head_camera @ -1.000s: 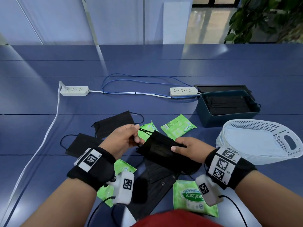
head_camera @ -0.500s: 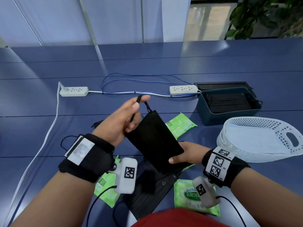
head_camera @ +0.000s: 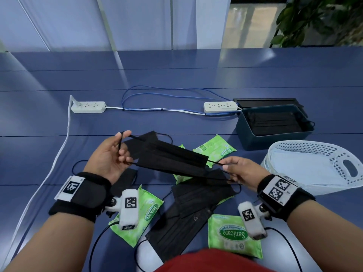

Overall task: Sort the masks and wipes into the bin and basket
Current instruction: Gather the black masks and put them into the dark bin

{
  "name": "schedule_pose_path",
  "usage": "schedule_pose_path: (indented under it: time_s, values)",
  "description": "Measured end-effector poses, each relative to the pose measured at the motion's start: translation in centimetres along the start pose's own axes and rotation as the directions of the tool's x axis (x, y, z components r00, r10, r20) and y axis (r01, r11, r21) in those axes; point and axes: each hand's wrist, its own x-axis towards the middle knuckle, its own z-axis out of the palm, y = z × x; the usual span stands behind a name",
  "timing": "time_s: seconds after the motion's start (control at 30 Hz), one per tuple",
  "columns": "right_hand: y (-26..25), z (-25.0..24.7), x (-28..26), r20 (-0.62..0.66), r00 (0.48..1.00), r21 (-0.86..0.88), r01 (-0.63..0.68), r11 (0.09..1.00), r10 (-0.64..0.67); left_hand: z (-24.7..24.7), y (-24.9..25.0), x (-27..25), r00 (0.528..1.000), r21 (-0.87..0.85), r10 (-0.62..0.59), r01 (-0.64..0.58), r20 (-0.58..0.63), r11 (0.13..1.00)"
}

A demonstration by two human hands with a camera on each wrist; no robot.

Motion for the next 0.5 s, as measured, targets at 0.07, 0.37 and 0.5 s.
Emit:
schedule_pose_path:
  time_s: [0.07, 0.37, 0.5]
  values:
    - [0.2, 0.4, 0.1, 0.008, 1.000, -0.130, -0.018, 0.991, 0.019, 0.0, -1.3, 0.2, 0.999, 0.111, -0.044, 0.045, -0.014, 0.993]
    - [1.9, 0.6, 1.0, -0.122, 0.989, -0.530, -0.141, 0.836, 0.089, -3.1, -6.7, 1.0, 0.960, 0.469, -0.242, 0.280, -0.141, 0.837]
    - [2.2, -0.6, 1.9, -0.282, 0.959, -0.634, -0.213, 0.743, 0.033, -3.2, -7.4, 0.9, 0.951, 0.518, -0.274, 0.310, -0.147, 0.797]
